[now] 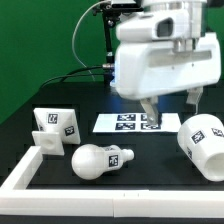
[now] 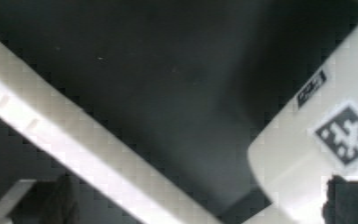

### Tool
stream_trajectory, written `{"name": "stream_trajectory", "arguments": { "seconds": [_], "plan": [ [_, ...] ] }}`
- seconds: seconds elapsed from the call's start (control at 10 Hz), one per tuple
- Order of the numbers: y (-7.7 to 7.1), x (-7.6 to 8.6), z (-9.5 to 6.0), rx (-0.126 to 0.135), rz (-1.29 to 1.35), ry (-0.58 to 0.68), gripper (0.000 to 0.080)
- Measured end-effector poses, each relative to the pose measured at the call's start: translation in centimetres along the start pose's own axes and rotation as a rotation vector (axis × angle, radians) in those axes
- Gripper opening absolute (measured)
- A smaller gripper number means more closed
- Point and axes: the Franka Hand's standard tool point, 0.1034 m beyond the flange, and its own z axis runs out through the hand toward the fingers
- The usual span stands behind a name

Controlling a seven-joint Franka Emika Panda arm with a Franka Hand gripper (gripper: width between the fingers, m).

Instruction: Assemble lamp

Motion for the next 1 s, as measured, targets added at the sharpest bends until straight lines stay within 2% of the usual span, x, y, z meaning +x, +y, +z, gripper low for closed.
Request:
{"name": "stream_trajectory", "arguments": {
  "seconds": [0.3, 0.4, 0.6, 0.7, 0.8, 0.9, 1.0],
  "plan": [
    [-1.2, 1.5, 0.1, 0.021, 0.332, 0.012, 0.0700],
    [-1.3, 1.9, 0.1, 0.016, 0.377, 0.036, 0.0700],
    [-1.4, 1.9, 0.1, 0.023, 0.486, 0.036, 0.0700],
    [-1.4, 1.7, 0.1, 0.028, 0.479, 0.020, 0.0700],
    [-1.2, 1.7, 0.1, 0.047, 0.485, -0.041, 0.0700],
    [-0.8, 2.8, 0.2, 0.052, 0.523, -0.051, 0.0700],
    [-0.9, 3.1, 0.7, 0.066, 0.557, -0.102, 0.0700]
  ]
}}
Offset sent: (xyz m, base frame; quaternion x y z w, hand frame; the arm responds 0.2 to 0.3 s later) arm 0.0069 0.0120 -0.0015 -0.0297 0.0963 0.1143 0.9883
